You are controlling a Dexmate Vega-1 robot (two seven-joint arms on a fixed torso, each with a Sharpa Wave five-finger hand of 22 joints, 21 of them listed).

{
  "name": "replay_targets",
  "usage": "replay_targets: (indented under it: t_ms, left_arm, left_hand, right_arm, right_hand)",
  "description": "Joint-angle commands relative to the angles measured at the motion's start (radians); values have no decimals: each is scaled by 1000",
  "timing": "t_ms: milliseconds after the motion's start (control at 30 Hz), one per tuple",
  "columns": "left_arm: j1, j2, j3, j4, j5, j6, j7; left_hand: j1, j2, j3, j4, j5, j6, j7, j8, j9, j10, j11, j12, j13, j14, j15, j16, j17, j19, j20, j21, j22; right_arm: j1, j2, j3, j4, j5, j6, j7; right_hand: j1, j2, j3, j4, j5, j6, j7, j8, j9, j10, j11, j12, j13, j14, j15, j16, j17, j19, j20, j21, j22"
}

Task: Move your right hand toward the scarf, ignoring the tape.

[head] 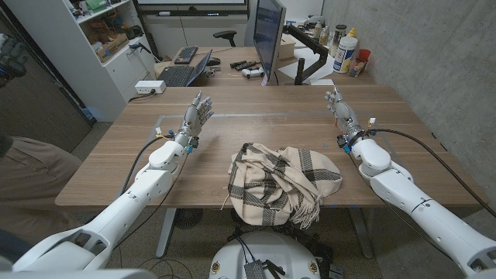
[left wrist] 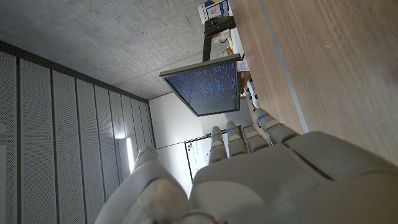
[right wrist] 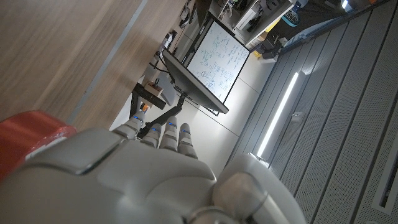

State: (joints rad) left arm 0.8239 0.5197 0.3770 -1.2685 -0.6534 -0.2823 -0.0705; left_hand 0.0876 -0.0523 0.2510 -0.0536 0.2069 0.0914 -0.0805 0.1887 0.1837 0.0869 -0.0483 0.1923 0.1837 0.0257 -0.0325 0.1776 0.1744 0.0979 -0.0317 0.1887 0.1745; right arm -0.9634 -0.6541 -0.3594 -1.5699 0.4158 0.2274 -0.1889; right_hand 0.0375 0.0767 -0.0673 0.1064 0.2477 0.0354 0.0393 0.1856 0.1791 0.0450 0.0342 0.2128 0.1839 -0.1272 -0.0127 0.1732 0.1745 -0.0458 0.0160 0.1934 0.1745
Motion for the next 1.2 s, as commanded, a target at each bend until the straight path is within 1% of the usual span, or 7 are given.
replay_targets:
  t_ms: [33, 300, 500, 700, 1000, 1200]
  left_arm:
    - [-9, 1, 0, 8, 0, -6, -13]
    - [-8, 1, 1, 7, 1, -2, -10]
    - [-7, 1, 3, 3, 4, -1, -7]
    - [-7, 0, 6, 1, 7, -1, -7]
    - [-3, 15, 12, -17, 13, 16, -10]
    - [-5, 13, 15, -15, 17, 11, -13]
  left_hand:
    - [7, 5, 3, -6, 3, 6, 0, 6, 2, 0, 1, 6, 3, -7, -57, 5, 3, 3, 0, 4, 2]
    - [7, 6, 3, -6, 3, 6, 0, 6, 2, -1, 0, 6, 3, -9, -57, 5, 3, 2, 0, 4, 2]
    - [7, 7, 3, -7, 3, 6, 1, 6, 2, -2, -1, 6, 3, -11, -56, 4, 4, 2, -1, 4, 2]
    - [7, 8, 3, -8, 2, 7, 2, 6, 2, -1, 2, 6, 3, -12, -57, 4, 4, 2, -1, 4, 2]
    - [8, 9, 4, -10, 2, -1, 5, 3, 2, -15, 6, 2, 3, -22, -51, 2, 3, -6, -6, 2, 2]
    - [9, 9, 4, -11, 2, -3, 5, 3, 2, -17, 5, 2, 3, -23, -51, 2, 3, -6, -6, 2, 2]
  right_arm:
    - [-33, -57, 12, -91, -79, -50, -47]
    - [-50, -82, 13, -132, -117, -66, -52]
    - [-71, -89, 22, -161, -121, -52, -49]
    - [-91, -103, 26, -201, -145, -68, -58]
    - [-129, -127, 40, -265, -187, -66, -68]
    - [-147, -137, 46, -295, -222, -88, -84]
  right_hand:
    - [-2, 15, -4, 5, 5, 4, -6, 3, 3, -2, 0, -3, 2, -7, 3, 1, 3, -6, -2, -5, 5]
    - [-1, 15, -4, 4, 6, -4, -11, 0, 3, -15, 2, -7, 2, -20, 1, 0, 3, -18, 1, -7, 5]
    - [0, 15, -3, 4, 6, -6, -12, 0, 3, -21, 2, -9, 2, -25, 0, -1, 3, -21, 0, -7, 5]
    - [0, 16, -3, 3, 6, -7, -12, 0, 3, -22, 2, -9, 2, -28, 1, 0, 3, -24, 0, -7, 5]
    - [1, 17, -2, 3, 7, -7, -12, 0, 3, -25, 2, -9, 2, -32, 2, 1, 3, -27, 0, -7, 5]
    - [2, 18, -1, 3, 7, -4, -11, 2, 3, -27, 3, -9, 2, -33, 2, 1, 3, -27, -1, -6, 5]
